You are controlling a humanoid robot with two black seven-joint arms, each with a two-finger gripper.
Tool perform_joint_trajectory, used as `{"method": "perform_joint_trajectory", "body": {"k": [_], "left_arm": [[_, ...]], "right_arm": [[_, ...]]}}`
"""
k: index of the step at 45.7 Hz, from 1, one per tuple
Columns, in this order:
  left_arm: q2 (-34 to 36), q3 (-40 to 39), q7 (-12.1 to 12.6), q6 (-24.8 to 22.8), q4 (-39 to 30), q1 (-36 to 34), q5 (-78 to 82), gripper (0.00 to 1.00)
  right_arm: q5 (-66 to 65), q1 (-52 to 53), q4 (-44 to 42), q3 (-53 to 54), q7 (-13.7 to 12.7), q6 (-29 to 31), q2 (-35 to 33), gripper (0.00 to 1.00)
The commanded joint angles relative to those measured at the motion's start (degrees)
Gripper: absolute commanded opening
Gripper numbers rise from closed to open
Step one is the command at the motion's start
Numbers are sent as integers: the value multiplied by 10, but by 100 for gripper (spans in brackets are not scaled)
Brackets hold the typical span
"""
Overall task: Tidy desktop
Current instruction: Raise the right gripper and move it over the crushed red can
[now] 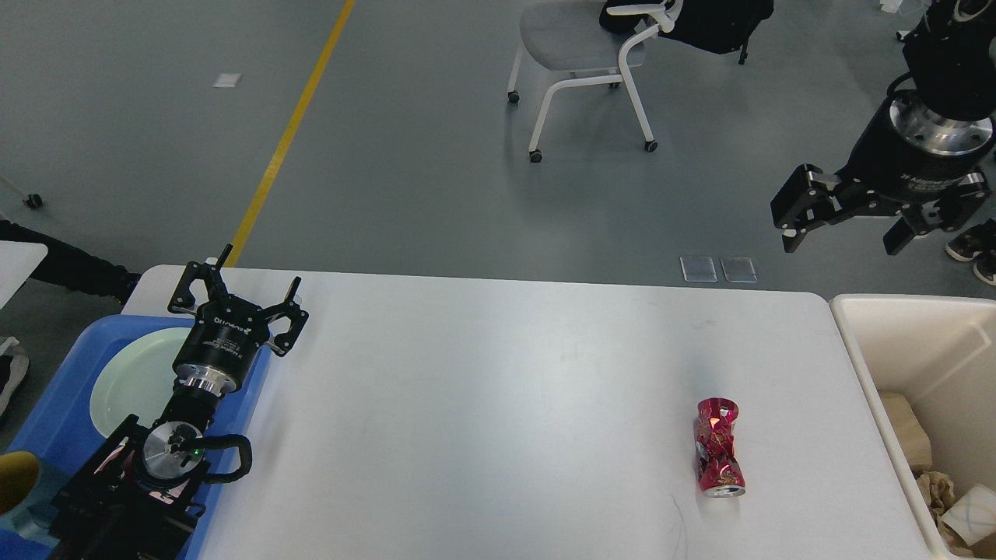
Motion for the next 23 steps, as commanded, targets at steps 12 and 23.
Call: {"method": "perform_joint_trajectory", "body": {"k": [12, 23], "left_arm": [[0, 0, 0, 0, 1, 0, 0, 96], [0, 0, 0, 0, 0, 0, 0, 96]], "right_arm": [[19, 119, 154, -49, 4, 2, -35, 100], [25, 117, 154, -54, 6, 2, -31, 100]]}}
